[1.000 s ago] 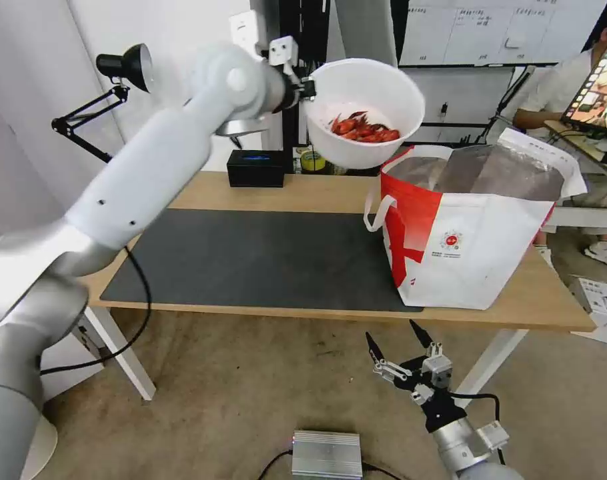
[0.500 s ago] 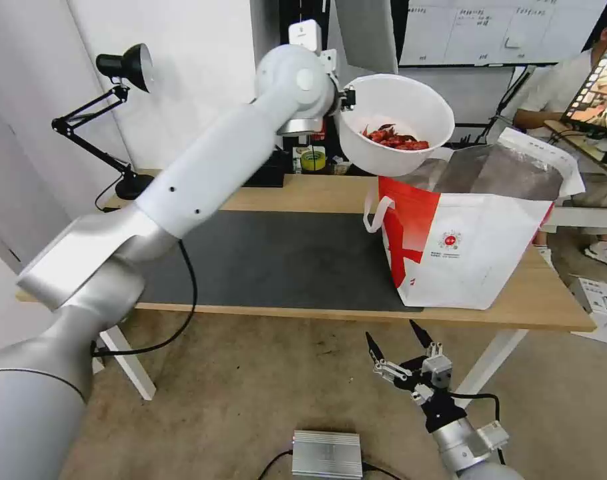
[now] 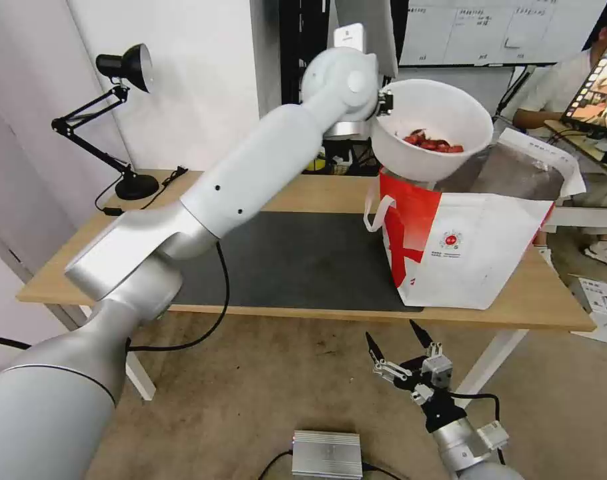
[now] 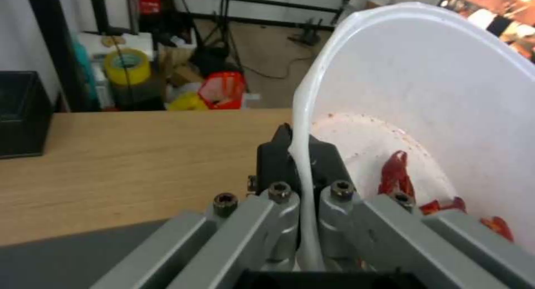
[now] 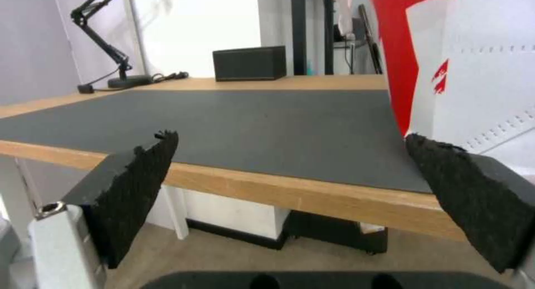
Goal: Pick up the trash from the table and place it into the takeout bag.
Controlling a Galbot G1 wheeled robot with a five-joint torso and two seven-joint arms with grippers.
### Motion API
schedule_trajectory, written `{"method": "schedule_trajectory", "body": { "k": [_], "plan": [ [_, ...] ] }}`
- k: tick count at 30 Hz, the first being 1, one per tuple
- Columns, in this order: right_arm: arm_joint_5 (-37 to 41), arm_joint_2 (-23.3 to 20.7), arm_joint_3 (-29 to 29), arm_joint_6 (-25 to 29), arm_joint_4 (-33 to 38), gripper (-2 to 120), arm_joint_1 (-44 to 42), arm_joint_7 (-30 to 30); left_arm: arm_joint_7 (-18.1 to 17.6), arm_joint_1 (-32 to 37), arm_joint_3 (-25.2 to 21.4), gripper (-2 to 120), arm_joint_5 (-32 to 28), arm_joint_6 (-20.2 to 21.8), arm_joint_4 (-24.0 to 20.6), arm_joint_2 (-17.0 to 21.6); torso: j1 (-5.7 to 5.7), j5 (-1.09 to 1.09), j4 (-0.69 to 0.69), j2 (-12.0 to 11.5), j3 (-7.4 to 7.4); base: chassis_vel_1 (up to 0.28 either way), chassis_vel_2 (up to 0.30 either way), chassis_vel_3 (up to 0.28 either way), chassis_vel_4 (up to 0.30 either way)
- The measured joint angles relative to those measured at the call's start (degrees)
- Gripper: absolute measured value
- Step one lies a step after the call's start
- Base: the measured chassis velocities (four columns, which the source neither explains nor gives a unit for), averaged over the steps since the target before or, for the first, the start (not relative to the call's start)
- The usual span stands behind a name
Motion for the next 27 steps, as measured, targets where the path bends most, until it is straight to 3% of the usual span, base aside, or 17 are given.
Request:
{"method": "schedule_trajectory", "body": {
  "k": [16,23,27],
  "plan": [
    [0.0,0.0,0.0,0.0,0.0,100,0.0,0.0,1.4,4.0,5.1,0,9.4,-5.8,-3.6,1.9,0.0,-0.01,0.01,0.0,0.0,0.0,0.0,0.0,0.0],
    [0.0,0.0,0.0,0.0,0.0,100,0.0,0.0,3.4,4.1,7.2,0,11.7,-5.8,-5.9,2.7,0.0,-0.01,0.01,0.0,0.0,0.0,0.0,0.0,0.0],
    [0.0,0.0,0.0,0.0,0.0,100,0.0,0.0,6.8,4.0,9.7,0,15.0,-5.4,-7.7,4.3,0.0,-0.01,0.0,0.0,0.0,0.0,0.0,0.0,0.0]
  ]
}}
